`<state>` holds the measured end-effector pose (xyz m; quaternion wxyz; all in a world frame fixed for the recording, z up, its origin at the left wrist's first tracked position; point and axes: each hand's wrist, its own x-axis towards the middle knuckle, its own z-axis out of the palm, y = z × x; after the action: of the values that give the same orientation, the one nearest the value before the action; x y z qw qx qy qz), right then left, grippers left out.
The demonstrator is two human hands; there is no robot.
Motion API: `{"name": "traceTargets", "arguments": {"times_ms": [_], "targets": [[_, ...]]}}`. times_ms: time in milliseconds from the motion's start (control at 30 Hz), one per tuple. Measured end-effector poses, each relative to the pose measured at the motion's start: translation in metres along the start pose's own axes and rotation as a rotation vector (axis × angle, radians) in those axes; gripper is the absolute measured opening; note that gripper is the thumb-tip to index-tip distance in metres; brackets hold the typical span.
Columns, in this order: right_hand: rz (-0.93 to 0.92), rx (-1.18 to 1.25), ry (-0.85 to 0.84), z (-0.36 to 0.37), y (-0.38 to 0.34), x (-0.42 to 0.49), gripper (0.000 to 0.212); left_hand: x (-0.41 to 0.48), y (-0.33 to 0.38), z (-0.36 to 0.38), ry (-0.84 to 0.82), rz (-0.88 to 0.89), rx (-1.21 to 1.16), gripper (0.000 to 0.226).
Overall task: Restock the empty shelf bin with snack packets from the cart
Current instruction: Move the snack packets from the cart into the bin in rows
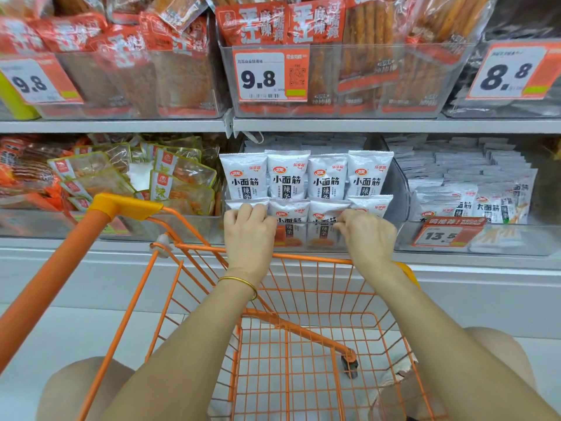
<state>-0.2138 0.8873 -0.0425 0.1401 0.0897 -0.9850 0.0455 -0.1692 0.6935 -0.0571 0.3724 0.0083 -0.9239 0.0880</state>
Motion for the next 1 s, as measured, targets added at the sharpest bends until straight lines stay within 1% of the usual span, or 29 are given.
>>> {"name": "traceTargets", "arguments": {"times_ms": [267, 567, 700, 833, 1000], "targets": [[0.015, -0.01, 0.01, 0.005, 0.001, 0.004, 0.029, -0.005, 0.0, 0.002, -0.025, -0.046, -0.008, 0.014], [0.013, 0.001, 0.018, 0.005, -0.003, 0.009, 0.026, -0.005, 0.003, -0.004, -0.127, -0.064, 0.024, 0.017], [0.0, 0.0, 0.03, 0.005, -0.002, 0.008, 0.029, -0.005, 0.003, -0.005, -0.156, -0.073, 0.008, 0.017], [-0.009, -0.023, 0.039, 0.007, -0.002, 0.006, 0.029, -0.007, 0.001, -0.006, -0.143, -0.065, -0.025, 0.018], [-0.002, 0.0, 0.019, 0.005, -0.002, 0.006, 0.03, -0.008, -0.001, -0.003, -0.101, -0.058, -0.076, 0.009]]}}
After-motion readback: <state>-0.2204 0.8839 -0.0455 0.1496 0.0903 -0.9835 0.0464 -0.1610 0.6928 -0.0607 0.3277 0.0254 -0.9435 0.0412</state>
